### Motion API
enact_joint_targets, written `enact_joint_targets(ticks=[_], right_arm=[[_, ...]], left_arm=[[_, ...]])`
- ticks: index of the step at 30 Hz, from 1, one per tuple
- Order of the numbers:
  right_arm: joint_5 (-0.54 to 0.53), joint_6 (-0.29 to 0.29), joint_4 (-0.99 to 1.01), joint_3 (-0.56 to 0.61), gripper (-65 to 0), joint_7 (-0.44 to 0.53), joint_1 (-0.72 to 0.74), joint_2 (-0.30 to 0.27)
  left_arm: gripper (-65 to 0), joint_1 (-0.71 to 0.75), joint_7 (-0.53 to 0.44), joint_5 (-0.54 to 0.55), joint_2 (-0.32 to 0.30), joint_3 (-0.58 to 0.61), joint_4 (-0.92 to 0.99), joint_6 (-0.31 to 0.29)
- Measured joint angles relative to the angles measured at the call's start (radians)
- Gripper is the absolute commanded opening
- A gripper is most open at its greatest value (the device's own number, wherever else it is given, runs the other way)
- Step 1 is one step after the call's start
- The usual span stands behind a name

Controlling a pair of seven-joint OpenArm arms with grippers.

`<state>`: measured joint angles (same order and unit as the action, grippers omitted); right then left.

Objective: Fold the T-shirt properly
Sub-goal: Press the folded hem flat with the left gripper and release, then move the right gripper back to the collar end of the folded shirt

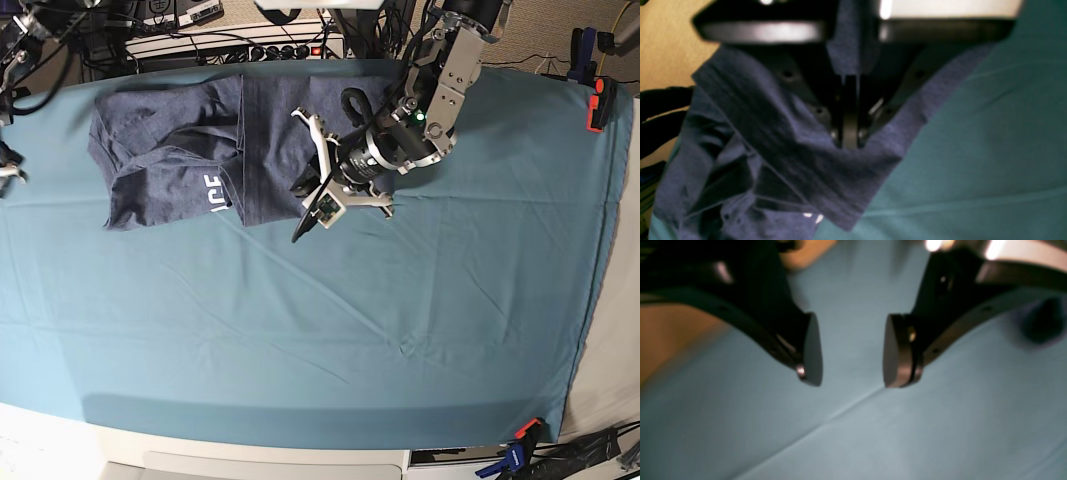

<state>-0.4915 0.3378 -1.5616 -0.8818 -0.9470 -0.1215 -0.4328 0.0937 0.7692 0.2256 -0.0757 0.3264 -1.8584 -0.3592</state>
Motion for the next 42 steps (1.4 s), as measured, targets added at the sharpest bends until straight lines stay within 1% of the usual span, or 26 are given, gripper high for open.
enact_joint_targets(ticks=[2,4,6,8,10,13,16,20,23,26,27,28,31,34,36,38,39,40,42], right_arm=[[-0.095,0.057,0.069,0.000,-34.5,-0.052,0.034,0.000],[-0.164,0.108,0.117,-0.001,-34.1,-0.106,0.061,0.000],[-0.236,0.159,0.145,0.000,-32.3,-0.166,0.078,0.000],[-0.280,0.195,0.153,0.008,-31.7,-0.201,0.080,0.000],[-0.309,0.209,0.154,0.016,-31.7,-0.225,0.077,0.000],[-0.394,0.229,0.154,0.016,-31.7,-0.263,0.066,0.000],[-0.473,0.266,0.154,0.016,-31.7,-0.314,0.066,0.000],[-0.554,0.293,0.154,0.018,-31.7,-0.366,0.066,0.000],[-0.567,0.293,0.154,0.018,-31.7,-0.367,0.066,-0.002],[-0.621,0.296,0.157,0.018,-31.7,-0.392,0.055,0.000],[-0.636,0.317,0.158,0.018,-31.7,-0.398,0.048,0.001],[-0.660,0.326,0.161,0.019,-31.7,-0.409,0.039,0.001],[-0.655,0.325,0.170,0.037,-31.7,-0.395,0.008,0.002],[-0.632,0.325,0.171,0.042,-31.7,-0.325,-0.008,0.006],[-0.616,0.325,0.171,0.035,-31.7,-0.315,-0.006,0.016],[-0.619,0.326,0.170,0.035,-31.7,-0.313,-0.005,0.043],[-0.616,0.341,0.171,0.036,-31.4,-0.323,-0.006,0.058],[-0.616,0.345,0.171,0.037,-29.8,-0.345,-0.006,0.071],[-0.613,0.348,0.171,0.047,-23.9,-0.351,-0.007,0.089]], left_arm=[[-65.0,0.000,0.000,0.000,0.000,0.000,0.000,0.000],[-65.0,0.000,0.000,0.000,0.000,0.000,0.000,0.000],[-65.0,0.000,0.000,0.000,0.000,0.000,0.000,0.000],[-65.0,0.000,0.000,0.000,0.000,0.000,0.000,0.000],[-65.0,0.000,0.000,0.000,0.000,0.000,0.000,0.000],[-65.0,0.001,0.000,0.000,0.000,0.000,0.000,0.000],[-65.0,0.005,0.000,0.000,0.000,0.000,0.000,0.000],[-65.0,0.011,0.000,0.000,0.000,0.000,0.000,0.000],[-65.0,0.016,0.000,0.000,0.000,0.000,0.000,0.000],[-65.0,0.026,0.000,-0.001,0.000,0.000,0.000,0.000],[-65.0,0.027,0.000,-0.001,0.000,0.000,0.000,0.000],[-65.0,0.028,0.000,-0.001,0.000,0.000,0.000,0.000],[-60.6,0.029,0.000,-0.001,0.000,0.000,0.000,0.000],[-56.8,0.032,0.000,-0.001,0.000,0.000,0.000,0.000],[-56.7,0.034,0.000,-0.001,0.000,0.000,0.000,0.000],[-56.7,0.034,0.000,-0.001,0.000,0.000,0.000,0.000],[-56.7,0.034,0.000,-0.001,0.000,0.000,0.000,0.000],[-56.7,0.034,0.000,-0.001,0.000,0.000,0.000,0.000],[-56.7,0.034,0.000,-0.002,0.000,0.000,0.000,0.000]])
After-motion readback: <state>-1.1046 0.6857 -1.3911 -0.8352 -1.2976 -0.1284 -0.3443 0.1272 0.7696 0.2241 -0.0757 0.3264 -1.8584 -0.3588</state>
